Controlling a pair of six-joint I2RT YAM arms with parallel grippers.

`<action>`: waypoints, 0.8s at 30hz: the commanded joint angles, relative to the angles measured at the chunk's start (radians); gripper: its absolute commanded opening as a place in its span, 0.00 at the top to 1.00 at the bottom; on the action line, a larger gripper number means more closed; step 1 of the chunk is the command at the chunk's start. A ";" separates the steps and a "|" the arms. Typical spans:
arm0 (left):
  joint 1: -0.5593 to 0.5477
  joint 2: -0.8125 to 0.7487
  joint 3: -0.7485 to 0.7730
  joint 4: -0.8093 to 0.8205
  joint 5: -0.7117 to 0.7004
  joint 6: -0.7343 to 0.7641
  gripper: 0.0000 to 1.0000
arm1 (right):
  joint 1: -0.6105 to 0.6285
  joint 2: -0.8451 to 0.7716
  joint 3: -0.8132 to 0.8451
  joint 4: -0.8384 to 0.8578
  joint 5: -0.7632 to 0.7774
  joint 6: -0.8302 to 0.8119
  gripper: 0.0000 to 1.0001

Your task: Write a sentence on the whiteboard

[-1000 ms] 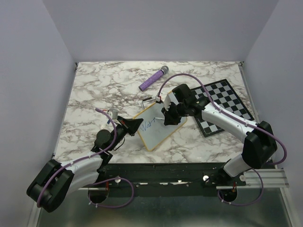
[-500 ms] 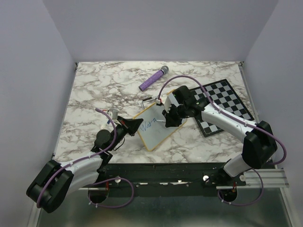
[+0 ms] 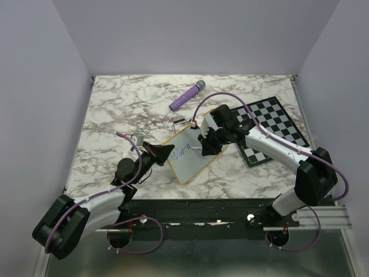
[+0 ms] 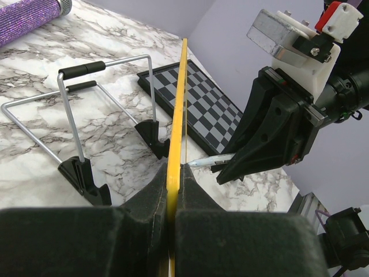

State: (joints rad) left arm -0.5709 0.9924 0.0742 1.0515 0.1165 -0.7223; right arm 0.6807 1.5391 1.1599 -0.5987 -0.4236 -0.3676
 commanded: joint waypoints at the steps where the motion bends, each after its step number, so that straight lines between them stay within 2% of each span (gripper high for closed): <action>1: -0.004 0.017 -0.007 0.034 0.022 0.032 1.00 | -0.003 0.003 0.044 -0.009 -0.006 0.001 0.99; 24: -0.004 0.005 -0.010 0.024 0.020 0.032 1.00 | -0.040 0.001 0.044 0.017 0.077 0.053 1.00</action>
State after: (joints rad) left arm -0.5709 1.0061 0.0742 1.0668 0.1162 -0.7231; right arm 0.6525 1.5429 1.2072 -0.5999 -0.3927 -0.3290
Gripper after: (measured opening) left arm 0.071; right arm 0.137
